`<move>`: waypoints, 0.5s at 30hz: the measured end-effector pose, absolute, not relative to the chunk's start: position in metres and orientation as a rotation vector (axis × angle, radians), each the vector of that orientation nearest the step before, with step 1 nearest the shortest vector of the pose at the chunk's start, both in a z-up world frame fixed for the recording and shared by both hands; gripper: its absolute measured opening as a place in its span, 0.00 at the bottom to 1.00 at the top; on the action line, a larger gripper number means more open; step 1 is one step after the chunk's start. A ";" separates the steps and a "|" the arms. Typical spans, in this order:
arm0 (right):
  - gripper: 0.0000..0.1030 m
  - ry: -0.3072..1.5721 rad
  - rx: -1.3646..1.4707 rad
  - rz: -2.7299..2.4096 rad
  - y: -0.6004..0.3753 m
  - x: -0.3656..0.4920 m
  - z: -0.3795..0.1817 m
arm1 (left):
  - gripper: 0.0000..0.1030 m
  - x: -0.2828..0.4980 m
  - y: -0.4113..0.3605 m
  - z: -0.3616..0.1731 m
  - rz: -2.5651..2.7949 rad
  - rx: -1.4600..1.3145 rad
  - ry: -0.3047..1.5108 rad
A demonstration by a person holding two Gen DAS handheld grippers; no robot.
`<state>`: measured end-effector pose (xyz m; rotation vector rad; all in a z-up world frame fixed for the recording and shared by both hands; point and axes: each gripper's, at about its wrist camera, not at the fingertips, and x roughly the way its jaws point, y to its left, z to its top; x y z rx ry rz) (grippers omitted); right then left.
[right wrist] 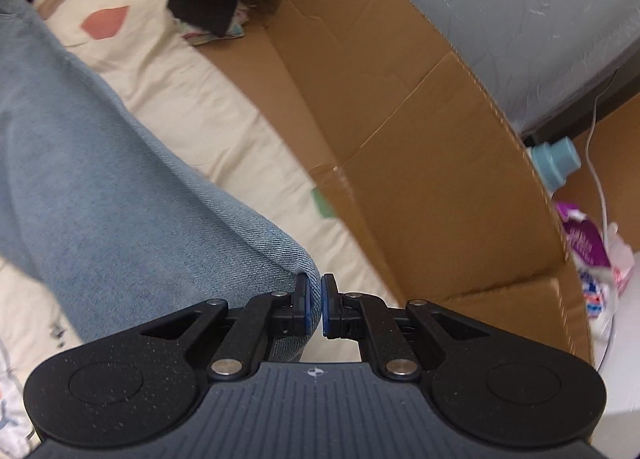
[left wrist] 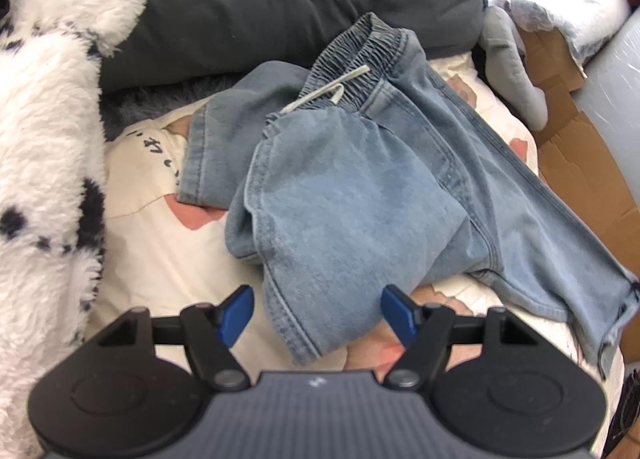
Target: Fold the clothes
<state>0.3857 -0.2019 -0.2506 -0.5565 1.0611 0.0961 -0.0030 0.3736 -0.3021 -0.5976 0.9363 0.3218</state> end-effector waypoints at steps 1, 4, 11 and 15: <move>0.03 1.052 -0.564 0.083 -0.201 0.391 -0.251 | 0.70 -0.003 0.372 -0.302 0.315 -0.592 0.940; 0.03 1.019 -0.580 0.041 -0.198 0.405 -0.253 | 0.70 -0.003 0.368 -0.302 0.299 -0.571 0.948; 0.15 0.966 -0.555 -0.035 -0.184 0.419 -0.250 | 0.68 -0.002 0.357 -0.313 0.276 -0.516 0.977; 0.26 0.947 -0.553 0.003 -0.170 0.410 -0.237 | 0.54 0.000 0.355 -0.314 0.277 -0.508 0.956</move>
